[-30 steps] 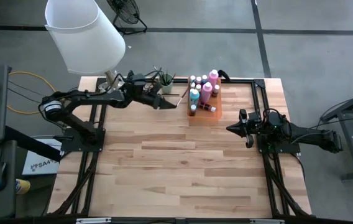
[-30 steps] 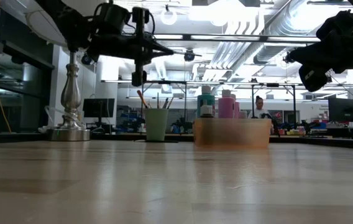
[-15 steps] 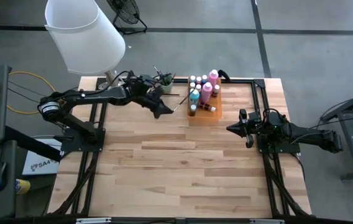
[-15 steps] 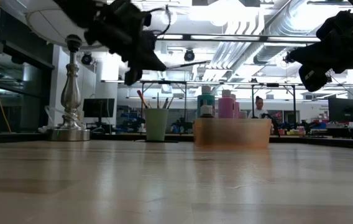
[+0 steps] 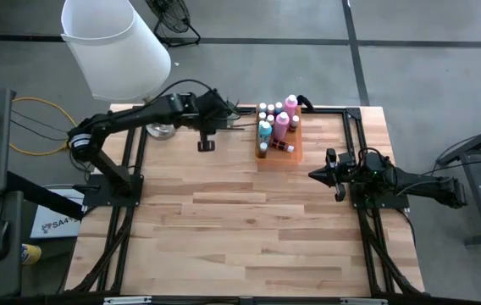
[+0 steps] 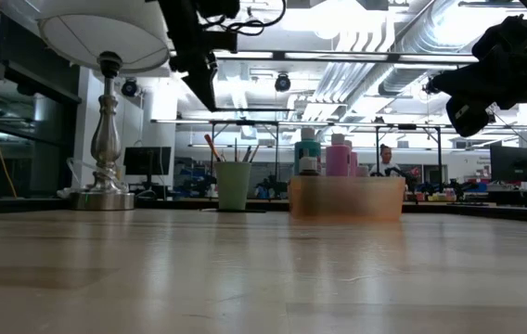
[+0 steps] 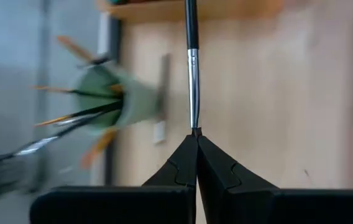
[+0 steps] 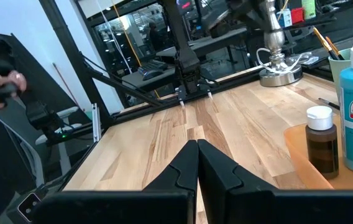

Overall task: Pick & Place Paint Supplies
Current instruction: Put the black paint brush into the green cup

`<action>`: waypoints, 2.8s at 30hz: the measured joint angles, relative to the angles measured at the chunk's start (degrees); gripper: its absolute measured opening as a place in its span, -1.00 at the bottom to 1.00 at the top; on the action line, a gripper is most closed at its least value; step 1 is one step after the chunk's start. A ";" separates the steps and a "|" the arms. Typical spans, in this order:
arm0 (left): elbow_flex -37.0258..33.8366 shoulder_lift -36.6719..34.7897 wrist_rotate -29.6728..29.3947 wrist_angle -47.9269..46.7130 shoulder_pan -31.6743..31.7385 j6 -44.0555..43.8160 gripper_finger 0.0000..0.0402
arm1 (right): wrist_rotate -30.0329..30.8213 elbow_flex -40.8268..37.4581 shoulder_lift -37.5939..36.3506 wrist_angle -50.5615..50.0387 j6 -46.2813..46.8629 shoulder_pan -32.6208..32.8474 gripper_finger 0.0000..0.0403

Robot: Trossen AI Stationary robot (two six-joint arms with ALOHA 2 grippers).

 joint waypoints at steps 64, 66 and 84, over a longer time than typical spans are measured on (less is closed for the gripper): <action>3.67 13.68 -50.35 17.59 4.36 45.57 -0.26 | 0.00 0.00 -0.02 0.02 0.02 0.00 -0.99; 3.67 13.13 -50.07 20.95 4.30 43.06 -0.29 | 0.00 0.00 -0.01 0.00 0.01 -0.01 -0.99; -13.24 -9.46 -9.25 5.34 3.69 -19.60 -0.51 | 0.00 -0.02 0.00 0.02 0.02 0.00 -0.99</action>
